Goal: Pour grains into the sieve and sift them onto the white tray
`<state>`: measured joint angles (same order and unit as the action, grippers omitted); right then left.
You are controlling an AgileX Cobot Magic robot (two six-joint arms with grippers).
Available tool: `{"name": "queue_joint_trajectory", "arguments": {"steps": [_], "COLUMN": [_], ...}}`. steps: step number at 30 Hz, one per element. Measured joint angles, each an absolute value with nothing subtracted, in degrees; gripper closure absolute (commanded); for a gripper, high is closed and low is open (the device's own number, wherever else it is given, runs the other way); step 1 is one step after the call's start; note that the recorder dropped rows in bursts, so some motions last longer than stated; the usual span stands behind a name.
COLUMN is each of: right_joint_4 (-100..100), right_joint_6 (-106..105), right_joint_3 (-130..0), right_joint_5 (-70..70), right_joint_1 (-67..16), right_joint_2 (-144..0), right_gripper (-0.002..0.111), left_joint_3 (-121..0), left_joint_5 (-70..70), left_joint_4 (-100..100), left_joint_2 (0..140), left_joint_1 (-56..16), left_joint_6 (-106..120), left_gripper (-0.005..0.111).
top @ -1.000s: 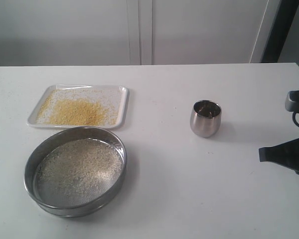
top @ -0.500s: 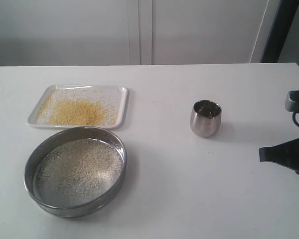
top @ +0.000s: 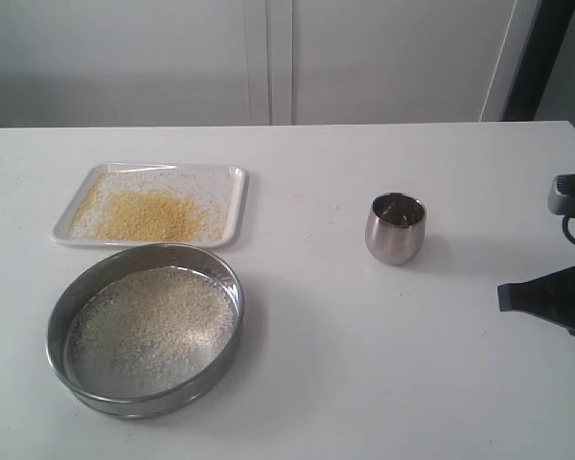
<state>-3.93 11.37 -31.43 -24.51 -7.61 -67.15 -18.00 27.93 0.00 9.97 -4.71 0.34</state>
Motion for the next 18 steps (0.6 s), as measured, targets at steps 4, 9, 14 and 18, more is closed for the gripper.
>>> {"name": "queue_joint_trajectory", "arguments": {"steps": [4,9,14,18], "right_joint_4": [-3.93,-3.93,-3.93,-3.93], "right_joint_6": [11.37,11.37,11.37,11.37], "right_joint_3": [-31.43,-31.43,-31.43,-31.43], "right_joint_5": [-24.51,-24.51,-24.51,-24.51], "right_joint_1": [-7.61,-7.61,-7.61,-7.61], "right_joint_2": [-67.15,-67.15,-67.15,-67.15], "right_gripper": [0.108,0.108,0.108,0.108], "left_joint_3": [-14.15,-10.80,-7.88,-4.74], "left_joint_5": [28.05,26.35,23.50,20.93], "left_joint_4": [0.00,0.00,0.00,0.00], "left_joint_2": [5.76,2.28,0.35,0.23], "left_joint_1": [-4.71,-4.71,-4.71,-4.71], "left_joint_6": [-1.63,-2.20,-2.29,-2.29], "left_gripper": [0.107,0.107,0.107,0.107]}}
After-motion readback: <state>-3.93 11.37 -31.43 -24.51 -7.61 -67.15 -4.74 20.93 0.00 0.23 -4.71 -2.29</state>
